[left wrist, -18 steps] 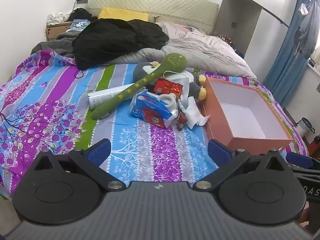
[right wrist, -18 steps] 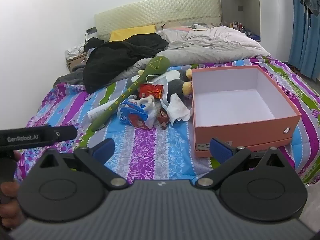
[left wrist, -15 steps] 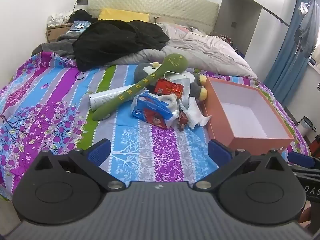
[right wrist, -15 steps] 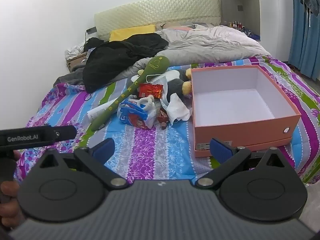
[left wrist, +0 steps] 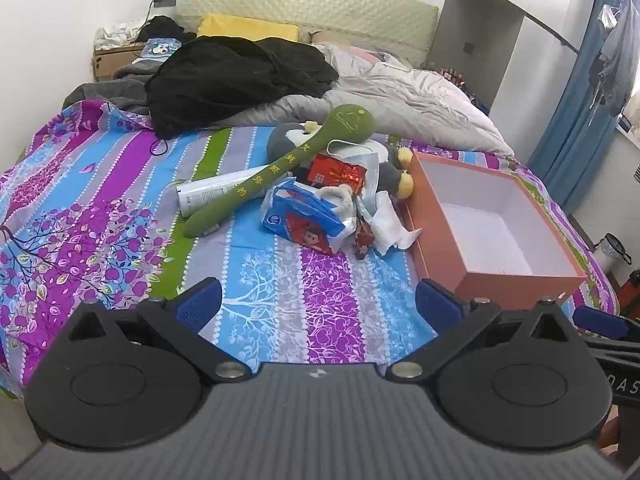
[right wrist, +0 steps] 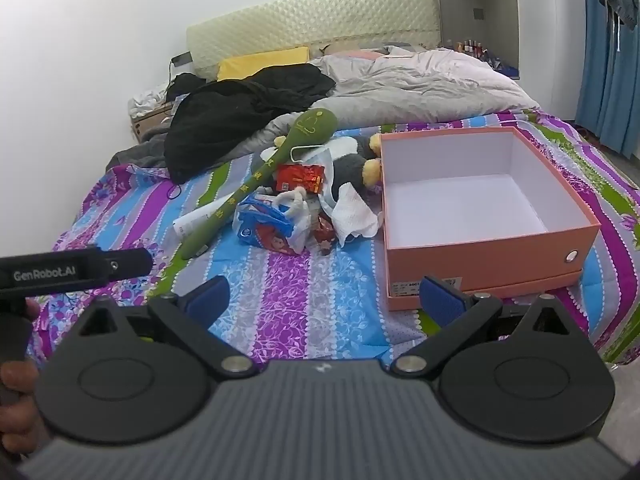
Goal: Organize soft objects
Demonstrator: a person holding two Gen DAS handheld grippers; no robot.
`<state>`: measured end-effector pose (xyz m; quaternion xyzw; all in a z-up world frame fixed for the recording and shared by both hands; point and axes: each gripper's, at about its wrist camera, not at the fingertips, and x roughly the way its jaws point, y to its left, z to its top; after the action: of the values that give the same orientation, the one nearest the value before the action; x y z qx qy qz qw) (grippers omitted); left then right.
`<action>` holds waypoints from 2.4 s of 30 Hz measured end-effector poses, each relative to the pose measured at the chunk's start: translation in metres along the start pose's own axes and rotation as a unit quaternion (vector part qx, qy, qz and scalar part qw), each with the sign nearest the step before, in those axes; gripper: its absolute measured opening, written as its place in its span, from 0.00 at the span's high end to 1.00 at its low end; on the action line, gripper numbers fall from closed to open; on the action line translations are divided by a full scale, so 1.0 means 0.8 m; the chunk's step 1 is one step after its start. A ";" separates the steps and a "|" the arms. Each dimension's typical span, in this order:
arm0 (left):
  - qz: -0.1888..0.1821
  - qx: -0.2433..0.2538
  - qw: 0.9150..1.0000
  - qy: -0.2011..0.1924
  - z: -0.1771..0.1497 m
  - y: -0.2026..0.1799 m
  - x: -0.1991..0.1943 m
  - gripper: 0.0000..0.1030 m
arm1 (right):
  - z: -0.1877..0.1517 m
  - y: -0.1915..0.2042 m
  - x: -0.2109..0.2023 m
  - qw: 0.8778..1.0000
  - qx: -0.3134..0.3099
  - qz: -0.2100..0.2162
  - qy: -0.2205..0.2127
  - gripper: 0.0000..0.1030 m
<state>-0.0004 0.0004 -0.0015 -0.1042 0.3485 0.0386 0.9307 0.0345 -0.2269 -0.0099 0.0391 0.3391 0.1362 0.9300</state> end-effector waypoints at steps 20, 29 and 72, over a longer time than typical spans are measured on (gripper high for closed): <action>0.001 0.003 1.000 0.003 -0.003 -0.004 0.000 0.00 | -0.004 0.002 0.003 1.000 0.002 0.003 0.006 0.00; -0.001 0.001 1.000 0.003 -0.004 -0.004 0.001 0.00 | -0.004 0.002 0.005 1.000 0.005 0.005 0.011 0.00; -0.007 0.000 0.999 0.046 -0.018 0.006 0.039 0.00 | -0.018 -0.007 0.024 0.999 0.012 0.013 0.031 0.00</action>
<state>0.0133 0.0018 -0.0338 -0.1079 0.3906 0.0275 0.9138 0.0404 -0.2275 -0.0337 0.0504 0.3684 0.1452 0.9169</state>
